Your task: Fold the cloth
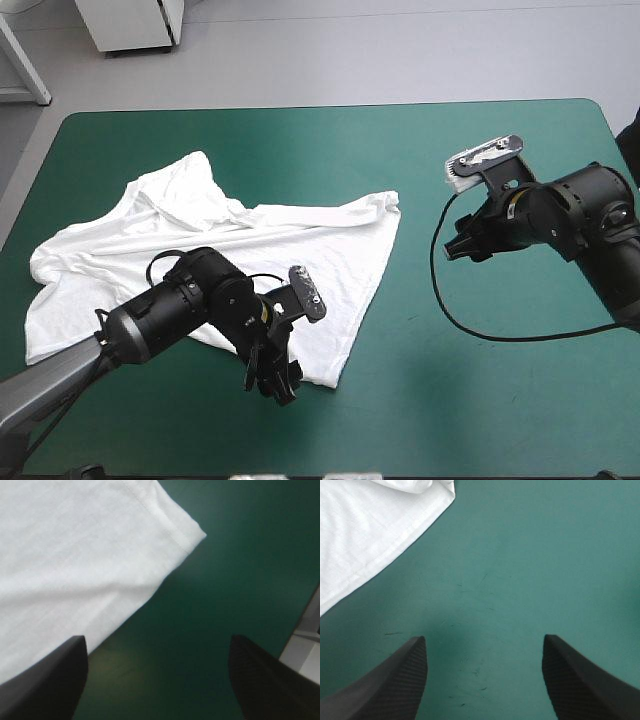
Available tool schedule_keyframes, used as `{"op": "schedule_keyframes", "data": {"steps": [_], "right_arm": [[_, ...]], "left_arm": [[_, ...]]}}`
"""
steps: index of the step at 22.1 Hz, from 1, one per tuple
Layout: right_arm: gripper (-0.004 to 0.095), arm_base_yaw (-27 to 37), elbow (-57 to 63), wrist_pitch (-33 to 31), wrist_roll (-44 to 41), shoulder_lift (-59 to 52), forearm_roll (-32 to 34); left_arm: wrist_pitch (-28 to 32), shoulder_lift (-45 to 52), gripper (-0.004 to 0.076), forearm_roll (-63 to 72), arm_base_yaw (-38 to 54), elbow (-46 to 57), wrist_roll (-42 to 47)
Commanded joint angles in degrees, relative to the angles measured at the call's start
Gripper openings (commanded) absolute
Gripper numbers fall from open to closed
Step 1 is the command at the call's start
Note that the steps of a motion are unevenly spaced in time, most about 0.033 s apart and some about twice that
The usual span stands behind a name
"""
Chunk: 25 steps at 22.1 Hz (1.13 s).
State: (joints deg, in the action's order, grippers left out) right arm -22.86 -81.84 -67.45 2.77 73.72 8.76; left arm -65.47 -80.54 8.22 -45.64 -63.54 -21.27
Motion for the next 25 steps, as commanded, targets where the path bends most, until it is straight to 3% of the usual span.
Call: {"op": "schedule_keyframes", "data": {"steps": [1, 9, 14, 20, 22, 25], "right_arm": [[0.0611, -0.1, -1.2, 3.2, 0.4, -1.1, 1.2], [0.0611, -0.1, -1.2, 5.5, 0.4, 0.2, 1.2], [0.0611, -0.1, -2.1, 7.8, 0.3, 6.2, 1.1], [0.0611, -0.1, -8.2, 9.5, 0.2, 14.6, 0.8], [0.0607, -0.1, -10.4, 10.4, 0.2, 16.9, 0.8], [0.0603, -0.1, -13.9, 10.8, 0.2, 21.0, 0.8]], "left_arm": [[5.5, 0.3, 0.0564, 2.9, -0.4, -0.2, -2.2], [10.7, -7.5, 0.0563, 8.8, -0.4, -0.2, -6.8], [12.2, -11.3, 0.0495, 10.5, -1.1, 1.5, -7.2], [16.5, -16.9, 0.0486, 8.1, -5.6, 6.1, -5.2], [17.5, -17.9, 0.0449, 8.6, -5.6, 6.1, -4.6], [18.9, -18.7, 0.0311, 7.9, -5.6, 6.1, -2.5]]}}
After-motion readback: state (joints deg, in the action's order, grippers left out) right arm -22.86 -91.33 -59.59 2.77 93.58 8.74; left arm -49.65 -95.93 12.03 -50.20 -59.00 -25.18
